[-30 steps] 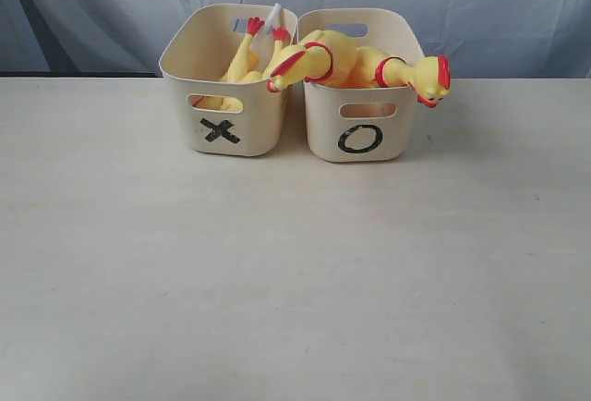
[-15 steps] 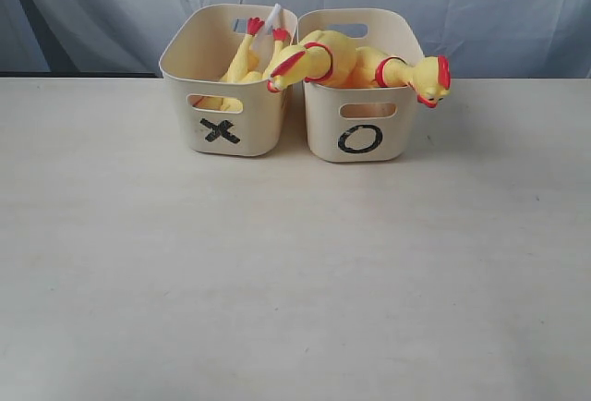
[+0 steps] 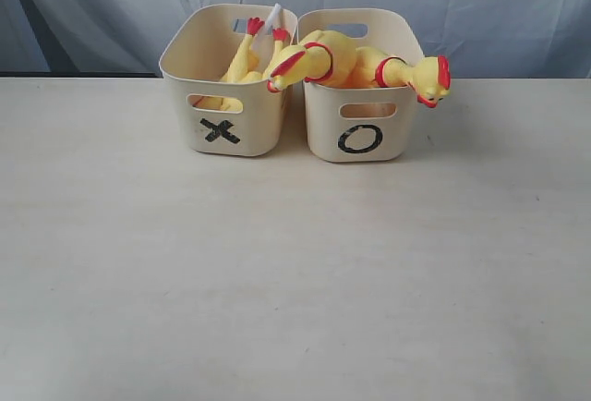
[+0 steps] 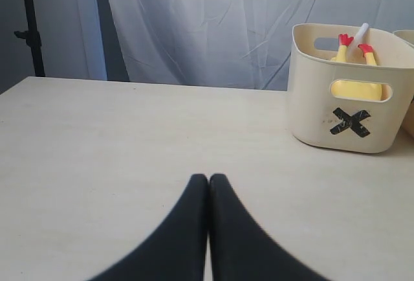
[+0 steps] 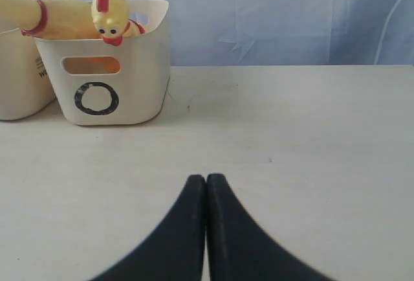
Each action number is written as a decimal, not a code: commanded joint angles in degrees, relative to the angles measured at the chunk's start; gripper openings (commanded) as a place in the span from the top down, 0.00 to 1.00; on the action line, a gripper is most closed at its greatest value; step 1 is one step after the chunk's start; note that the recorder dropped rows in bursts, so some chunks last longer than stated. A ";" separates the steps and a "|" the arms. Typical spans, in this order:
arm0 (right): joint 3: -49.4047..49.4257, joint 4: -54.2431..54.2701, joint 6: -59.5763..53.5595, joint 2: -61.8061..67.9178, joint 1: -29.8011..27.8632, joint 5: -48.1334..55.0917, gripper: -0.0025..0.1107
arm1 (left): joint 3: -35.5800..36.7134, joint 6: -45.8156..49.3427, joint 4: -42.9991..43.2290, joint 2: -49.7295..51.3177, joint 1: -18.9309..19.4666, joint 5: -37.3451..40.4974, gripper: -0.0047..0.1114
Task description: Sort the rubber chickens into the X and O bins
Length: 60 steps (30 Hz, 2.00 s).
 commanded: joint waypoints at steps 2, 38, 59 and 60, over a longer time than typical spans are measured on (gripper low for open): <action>0.11 -0.36 -0.11 -0.31 -0.42 -0.16 0.98 | 0.22 -0.15 0.09 -0.23 0.08 -0.64 0.96; 0.11 -0.49 -0.11 -0.31 -0.42 2.05 0.98 | 0.22 9.83 -0.07 -0.23 0.08 1.90 0.96; 0.11 -0.07 -0.11 -0.31 -0.42 2.30 0.98 | 0.22 10.03 -0.02 -0.23 0.08 0.15 0.96; 0.11 -0.07 -0.11 -0.31 -0.42 2.30 0.98 | 0.22 10.03 -0.02 -0.23 0.08 0.15 0.96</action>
